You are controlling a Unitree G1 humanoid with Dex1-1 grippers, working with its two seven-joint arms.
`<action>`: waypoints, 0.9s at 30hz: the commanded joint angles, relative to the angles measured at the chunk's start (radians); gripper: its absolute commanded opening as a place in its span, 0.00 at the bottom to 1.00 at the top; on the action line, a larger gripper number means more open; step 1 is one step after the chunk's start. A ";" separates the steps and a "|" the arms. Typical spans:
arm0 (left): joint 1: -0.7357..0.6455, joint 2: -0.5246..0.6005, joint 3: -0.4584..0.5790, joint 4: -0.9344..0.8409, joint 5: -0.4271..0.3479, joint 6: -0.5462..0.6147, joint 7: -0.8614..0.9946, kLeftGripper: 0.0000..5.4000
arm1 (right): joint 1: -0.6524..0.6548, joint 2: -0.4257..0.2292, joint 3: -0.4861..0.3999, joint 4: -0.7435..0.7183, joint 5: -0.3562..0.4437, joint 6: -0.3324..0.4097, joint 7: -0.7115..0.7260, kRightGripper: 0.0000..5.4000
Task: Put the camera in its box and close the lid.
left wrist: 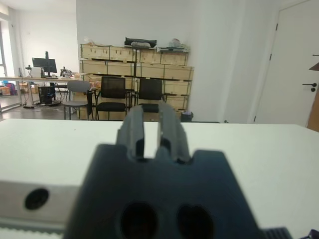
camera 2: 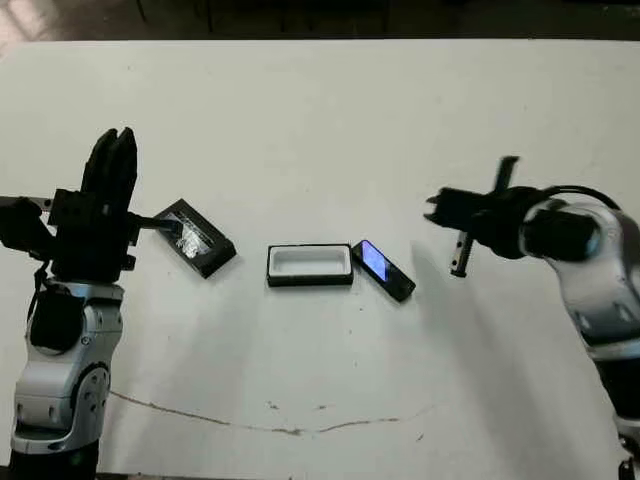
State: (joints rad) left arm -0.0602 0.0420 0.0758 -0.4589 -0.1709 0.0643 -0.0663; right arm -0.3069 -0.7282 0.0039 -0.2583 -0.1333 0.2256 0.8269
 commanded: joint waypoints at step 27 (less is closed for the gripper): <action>0.031 0.014 0.030 -0.022 -0.062 0.064 -0.014 0.00 | 0.477 0.185 -0.115 -0.511 0.318 0.264 -0.322 0.18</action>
State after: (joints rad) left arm -0.0438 0.0465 0.0997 -0.4840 -0.2307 0.1098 -0.0801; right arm 0.1532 -0.5281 -0.1218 -0.7641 0.1924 0.4606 0.5101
